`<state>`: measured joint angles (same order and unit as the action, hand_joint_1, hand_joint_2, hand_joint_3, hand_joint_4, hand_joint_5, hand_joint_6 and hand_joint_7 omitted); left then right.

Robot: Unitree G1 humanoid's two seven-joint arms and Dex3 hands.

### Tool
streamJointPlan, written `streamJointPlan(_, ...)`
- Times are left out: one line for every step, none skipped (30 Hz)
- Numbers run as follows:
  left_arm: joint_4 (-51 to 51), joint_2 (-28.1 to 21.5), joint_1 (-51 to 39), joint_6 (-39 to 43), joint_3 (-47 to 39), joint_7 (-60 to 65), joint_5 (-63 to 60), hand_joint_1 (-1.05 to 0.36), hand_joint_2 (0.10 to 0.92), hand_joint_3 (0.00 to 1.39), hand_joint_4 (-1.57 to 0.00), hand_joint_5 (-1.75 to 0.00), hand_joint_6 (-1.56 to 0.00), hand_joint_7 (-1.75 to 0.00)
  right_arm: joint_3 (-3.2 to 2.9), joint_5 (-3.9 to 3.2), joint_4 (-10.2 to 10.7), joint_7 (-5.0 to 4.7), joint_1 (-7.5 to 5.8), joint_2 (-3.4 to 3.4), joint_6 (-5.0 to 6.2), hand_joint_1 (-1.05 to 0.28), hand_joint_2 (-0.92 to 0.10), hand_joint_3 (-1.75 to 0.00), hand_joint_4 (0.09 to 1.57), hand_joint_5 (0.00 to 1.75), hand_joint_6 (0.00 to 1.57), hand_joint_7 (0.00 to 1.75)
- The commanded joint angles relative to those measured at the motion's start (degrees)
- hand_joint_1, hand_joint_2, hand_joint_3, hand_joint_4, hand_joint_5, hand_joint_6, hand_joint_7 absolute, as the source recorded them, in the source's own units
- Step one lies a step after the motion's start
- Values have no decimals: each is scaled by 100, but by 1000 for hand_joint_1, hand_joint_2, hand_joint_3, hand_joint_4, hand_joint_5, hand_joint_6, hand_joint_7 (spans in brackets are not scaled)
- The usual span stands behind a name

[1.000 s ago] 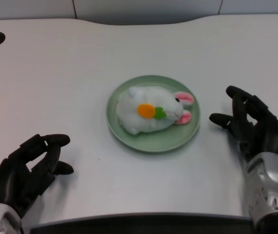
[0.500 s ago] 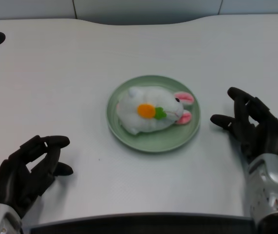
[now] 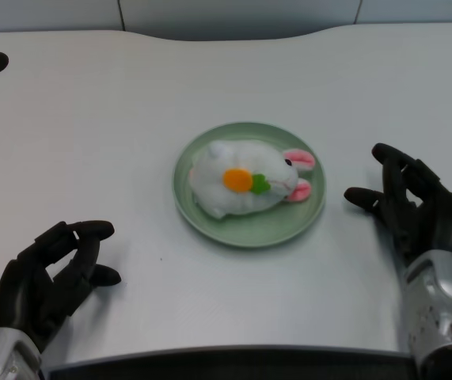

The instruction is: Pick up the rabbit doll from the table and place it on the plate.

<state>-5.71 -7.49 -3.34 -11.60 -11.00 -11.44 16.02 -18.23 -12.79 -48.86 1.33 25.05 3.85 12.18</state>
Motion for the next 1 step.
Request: streamJointPlan(16,-38,9,-10,29,-18,-60,-430,921,432,-513,-1573,-637,-989,-15,-31,-91,-16,58,9,16,-313,-921,-294,738,1048,697,497)
